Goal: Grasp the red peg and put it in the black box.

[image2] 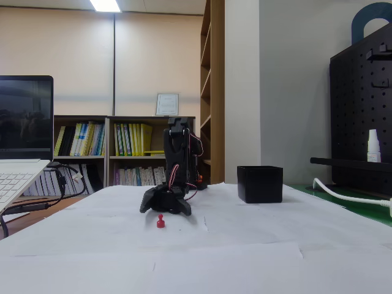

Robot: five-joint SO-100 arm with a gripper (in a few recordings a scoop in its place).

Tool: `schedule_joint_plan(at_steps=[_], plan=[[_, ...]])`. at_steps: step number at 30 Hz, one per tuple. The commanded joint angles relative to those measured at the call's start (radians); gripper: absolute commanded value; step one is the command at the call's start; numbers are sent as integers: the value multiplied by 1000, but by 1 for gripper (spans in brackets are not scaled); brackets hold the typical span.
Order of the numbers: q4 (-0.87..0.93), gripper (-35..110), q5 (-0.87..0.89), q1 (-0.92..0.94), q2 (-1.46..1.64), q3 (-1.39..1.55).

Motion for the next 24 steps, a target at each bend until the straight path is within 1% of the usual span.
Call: schedule_joint_plan(at_steps=[1, 24], plan=[[21, 43, -12, 6, 20, 31], [-8, 43, 20, -25, 29, 6]])
